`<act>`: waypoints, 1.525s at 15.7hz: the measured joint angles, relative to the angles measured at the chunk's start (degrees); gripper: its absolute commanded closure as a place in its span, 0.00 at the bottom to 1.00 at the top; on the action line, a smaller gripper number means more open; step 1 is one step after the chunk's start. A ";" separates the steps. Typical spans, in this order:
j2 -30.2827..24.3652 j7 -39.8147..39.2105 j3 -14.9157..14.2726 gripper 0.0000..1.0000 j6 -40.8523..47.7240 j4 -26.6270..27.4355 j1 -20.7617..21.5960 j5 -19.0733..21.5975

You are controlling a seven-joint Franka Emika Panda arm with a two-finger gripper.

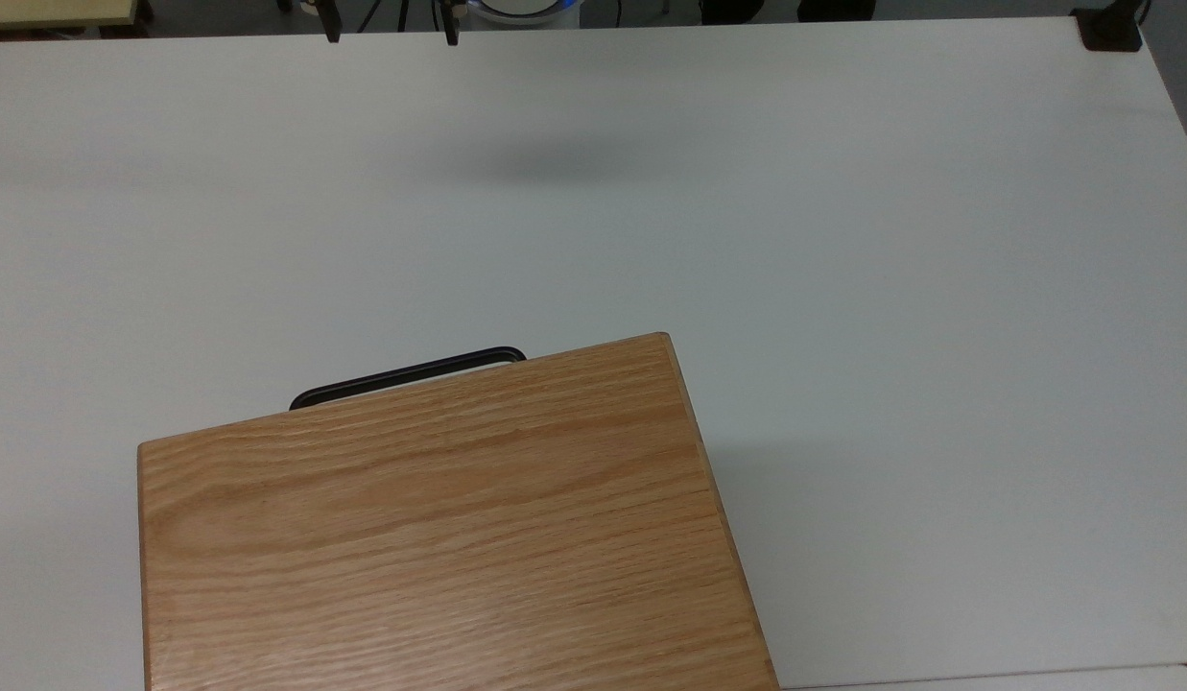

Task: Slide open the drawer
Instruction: 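Lower the open gripper toward the black handle of the upper drawer, then close the gripper around the black drawer handle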

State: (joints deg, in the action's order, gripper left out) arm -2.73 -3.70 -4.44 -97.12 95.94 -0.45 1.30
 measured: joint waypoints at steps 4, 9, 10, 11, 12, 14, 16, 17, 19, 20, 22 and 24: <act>1.43 16.33 0.01 0.00 -6.85 -0.05 0.03 0.22; 4.37 38.81 0.11 0.01 -20.78 -0.08 0.34 0.24; 5.09 42.25 0.11 0.01 -22.97 -0.16 0.38 0.27; 6.01 45.83 0.11 0.04 -25.35 -0.34 0.42 0.31; 7.02 49.10 0.11 0.08 -27.77 -0.61 0.46 0.34; 9.56 55.43 0.12 0.17 -32.86 -1.47 0.51 0.35; 12.57 60.19 0.12 0.36 -35.98 -3.32 0.50 0.35; 15.02 62.40 0.12 0.36 -36.88 -5.75 0.49 0.35; 17.98 64.52 0.12 0.37 -37.10 -9.43 0.48 0.35; 19.27 65.34 0.15 0.38 -37.93 -10.82 0.48 0.39; 21.45 66.04 0.77 0.40 -41.91 -12.25 0.43 0.93; 23.61 66.34 2.01 0.40 -44.34 -12.89 0.42 1.11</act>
State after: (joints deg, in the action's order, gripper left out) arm 20.88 62.64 -2.43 -141.46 83.04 -0.04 2.41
